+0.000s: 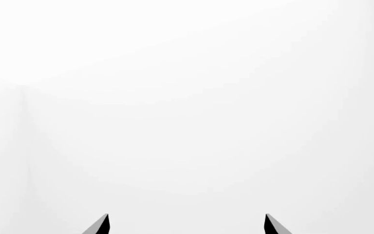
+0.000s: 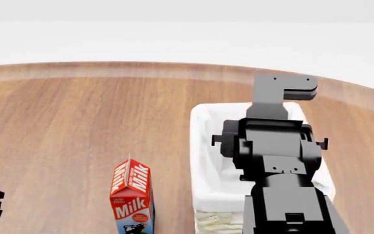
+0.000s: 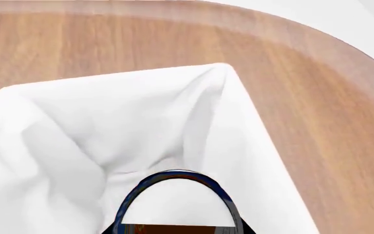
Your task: Pick up the alphabet soup and the tomato sauce, and put them in the basket.
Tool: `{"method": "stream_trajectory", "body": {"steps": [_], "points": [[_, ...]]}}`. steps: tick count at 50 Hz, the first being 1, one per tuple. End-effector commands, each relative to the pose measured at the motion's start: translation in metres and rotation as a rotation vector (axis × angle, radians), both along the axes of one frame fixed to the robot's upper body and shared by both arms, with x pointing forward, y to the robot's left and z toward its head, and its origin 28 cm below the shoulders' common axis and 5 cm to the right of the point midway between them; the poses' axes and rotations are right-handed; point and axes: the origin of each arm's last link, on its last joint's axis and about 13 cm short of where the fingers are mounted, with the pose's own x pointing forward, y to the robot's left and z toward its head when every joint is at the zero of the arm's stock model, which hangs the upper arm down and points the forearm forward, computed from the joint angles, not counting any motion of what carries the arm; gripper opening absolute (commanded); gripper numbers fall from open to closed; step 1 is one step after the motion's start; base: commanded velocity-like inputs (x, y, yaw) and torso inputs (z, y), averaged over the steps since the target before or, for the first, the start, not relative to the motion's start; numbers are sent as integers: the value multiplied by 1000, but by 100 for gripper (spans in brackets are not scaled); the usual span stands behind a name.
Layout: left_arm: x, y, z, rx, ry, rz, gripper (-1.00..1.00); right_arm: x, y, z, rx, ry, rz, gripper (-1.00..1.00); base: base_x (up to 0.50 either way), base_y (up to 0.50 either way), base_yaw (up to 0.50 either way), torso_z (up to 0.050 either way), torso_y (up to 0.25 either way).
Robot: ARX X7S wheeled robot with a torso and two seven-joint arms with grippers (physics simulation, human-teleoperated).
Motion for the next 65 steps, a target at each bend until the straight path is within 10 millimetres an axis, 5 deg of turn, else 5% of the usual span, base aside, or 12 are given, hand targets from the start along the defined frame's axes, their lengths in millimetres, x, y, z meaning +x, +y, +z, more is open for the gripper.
{"method": "stream_trajectory", "body": {"steps": [1, 30, 31, 48, 65], "points": [[0, 0, 1, 2, -1, 0, 100, -2, -3, -4, -39, 19, 16, -100, 0, 0, 0, 0, 0], [0, 0, 0, 2, 1, -3, 100, -2, -4, -6, -49, 20, 6, -100, 0, 0, 0, 0, 1], [0, 0, 0, 1, 1, -3, 100, -2, -3, -6, -48, 20, 4, 100, 0, 0, 0, 0, 0], [0, -1, -1, 2, 2, -4, 100, 1, -1, 3, -47, -21, 39, 100, 0, 0, 0, 0, 0], [1, -2, 1, 7, 0, -6, 100, 12, -7, 74, -40, -166, 99, 100, 0, 0, 0, 0, 0]]}}
